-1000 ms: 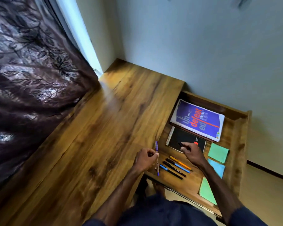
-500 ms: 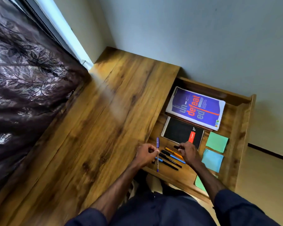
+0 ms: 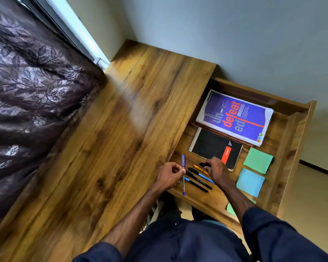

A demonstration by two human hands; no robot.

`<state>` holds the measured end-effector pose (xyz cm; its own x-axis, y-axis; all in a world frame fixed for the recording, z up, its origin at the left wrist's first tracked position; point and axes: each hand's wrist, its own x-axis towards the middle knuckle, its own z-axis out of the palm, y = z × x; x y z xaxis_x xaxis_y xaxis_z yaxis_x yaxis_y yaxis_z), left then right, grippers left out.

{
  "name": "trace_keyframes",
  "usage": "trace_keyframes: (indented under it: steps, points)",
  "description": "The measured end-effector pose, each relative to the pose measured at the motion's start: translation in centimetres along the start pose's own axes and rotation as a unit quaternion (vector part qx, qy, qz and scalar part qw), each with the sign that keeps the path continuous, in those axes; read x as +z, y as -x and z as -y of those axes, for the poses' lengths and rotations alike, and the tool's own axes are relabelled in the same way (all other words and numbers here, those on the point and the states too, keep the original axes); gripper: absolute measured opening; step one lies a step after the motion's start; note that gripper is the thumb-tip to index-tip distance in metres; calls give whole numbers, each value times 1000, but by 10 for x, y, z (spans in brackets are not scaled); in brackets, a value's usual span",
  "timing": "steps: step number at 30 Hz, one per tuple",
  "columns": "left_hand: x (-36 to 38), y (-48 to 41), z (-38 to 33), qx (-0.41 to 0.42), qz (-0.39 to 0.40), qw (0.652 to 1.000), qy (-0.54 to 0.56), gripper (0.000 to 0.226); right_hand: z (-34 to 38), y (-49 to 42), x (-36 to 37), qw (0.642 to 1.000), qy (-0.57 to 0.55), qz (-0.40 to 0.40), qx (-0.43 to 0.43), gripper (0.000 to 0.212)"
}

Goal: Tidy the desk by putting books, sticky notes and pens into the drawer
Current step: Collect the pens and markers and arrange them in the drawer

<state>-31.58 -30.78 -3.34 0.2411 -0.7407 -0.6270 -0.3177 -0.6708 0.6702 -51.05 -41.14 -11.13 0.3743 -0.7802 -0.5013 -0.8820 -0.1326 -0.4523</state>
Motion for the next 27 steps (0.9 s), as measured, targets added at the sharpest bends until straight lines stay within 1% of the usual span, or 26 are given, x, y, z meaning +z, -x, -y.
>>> trace_keyframes:
  steps: [7, 15, 20, 23, 25, 26, 27]
  points:
    - [3, -2, 1, -11, 1, 1000, 5, 16, 4, -1, 2, 1000, -21, 0, 16, 26]
    - [2, 0, 5, -10, 1, 1000, 7, 14, 7, -2, 5, 1000, -6, 9, 22, 23]
    - [0, 1, 7, -13, -1, 1000, 21, 13, 9, 1, 5, 1000, -9, -8, 26, 22]
    - [0, 1, 5, -11, -4, 1000, 14, 12, 12, 6, 5, 997, -44, -62, 21, 23]
    - [1, 0, 4, -5, -9, 1000, 9, 10, 19, 10, 4, 988, -100, -121, 16, 23]
    - [2, 0, 4, -2, -12, 1000, 8, 9, 24, 13, 4, 980, -136, -142, 12, 22]
    - [4, -1, 4, 1, -14, 1000, 6, 10, 30, 15, 4, 973, -179, -145, 10, 22]
